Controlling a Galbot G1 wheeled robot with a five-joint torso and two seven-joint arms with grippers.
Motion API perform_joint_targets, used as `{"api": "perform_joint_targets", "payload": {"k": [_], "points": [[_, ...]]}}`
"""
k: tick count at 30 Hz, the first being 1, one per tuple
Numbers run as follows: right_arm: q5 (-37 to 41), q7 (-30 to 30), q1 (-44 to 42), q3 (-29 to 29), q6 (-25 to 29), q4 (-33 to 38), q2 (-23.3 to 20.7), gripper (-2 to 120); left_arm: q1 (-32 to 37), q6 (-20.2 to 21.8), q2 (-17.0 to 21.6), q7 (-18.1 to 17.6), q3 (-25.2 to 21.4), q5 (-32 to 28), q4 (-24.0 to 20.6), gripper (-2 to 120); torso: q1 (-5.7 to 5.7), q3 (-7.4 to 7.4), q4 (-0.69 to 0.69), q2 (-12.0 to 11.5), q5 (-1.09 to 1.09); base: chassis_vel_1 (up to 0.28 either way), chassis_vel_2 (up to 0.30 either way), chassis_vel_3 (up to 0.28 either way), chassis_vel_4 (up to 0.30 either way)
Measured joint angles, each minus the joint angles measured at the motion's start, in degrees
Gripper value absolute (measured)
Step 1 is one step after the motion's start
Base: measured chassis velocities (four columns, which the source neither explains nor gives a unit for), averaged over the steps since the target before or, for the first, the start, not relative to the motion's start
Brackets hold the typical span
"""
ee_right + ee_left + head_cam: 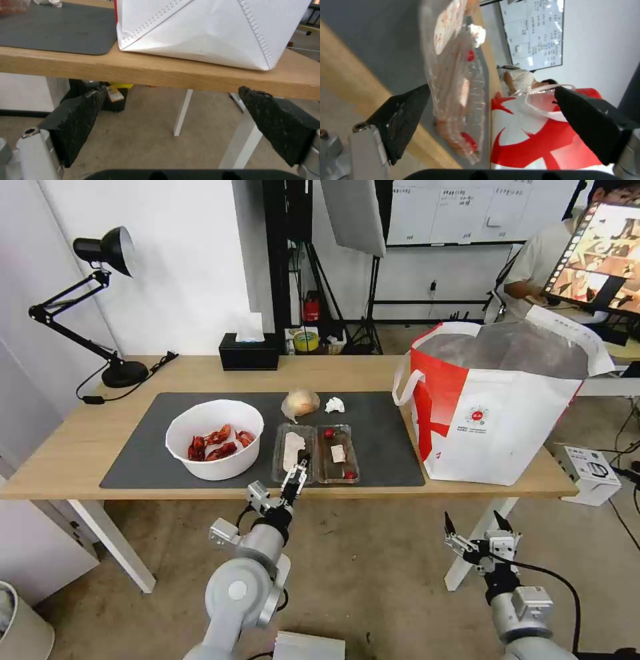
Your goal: Pick up the trash from the table and place it into the takeout bag.
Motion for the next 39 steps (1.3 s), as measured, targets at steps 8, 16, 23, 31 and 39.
{"api": "perform_joint_targets", "payload": {"k": [8,16,23,31,39], "points": [[0.0,-0.1,0.3,-0.2,0.0,-0.2,0.2,100,-1.6,0.1,1.6,2.6,1.5,1.9,-0.7,100,0.00,0.00,0.00,0.0,0.00,0.000,0.000,0.000,0.000],[0.0,-0.3,1.0,-0.1,0.2,-0.4,1.2,100,-5.1,0.4,5.1,8.7,5.9,5.7,2.4,100,0.00,0.00,0.00,0.0,0.00,0.000,0.000,0.000,0.000],[0.2,-0.4,0.9,0.5,0.5,-0.4,1.4,100,-6.5,1.1,5.1,11.8,8.2,9.8,3.5,100,0.00,0.00,0.00,0.0,0.00,0.000,0.000,0.000,0.000],[3.8,-1.7,1.9,0.0,0.4,0.9,1.4,100,-8.5,0.8,8.2,18.0,7.8,25.7,6.4,96,0.00,0.00,0.00,0.0,0.00,0.000,0.000,0.000,0.000],[15.2,-4.4,5.9,-2.0,-2.3,3.6,-0.7,100,-9.4,-1.3,11.8,22.8,7.3,38.3,9.9,66,0.00,0.00,0.00,0.0,0.00,0.000,0.000,0.000,0.000]]}}
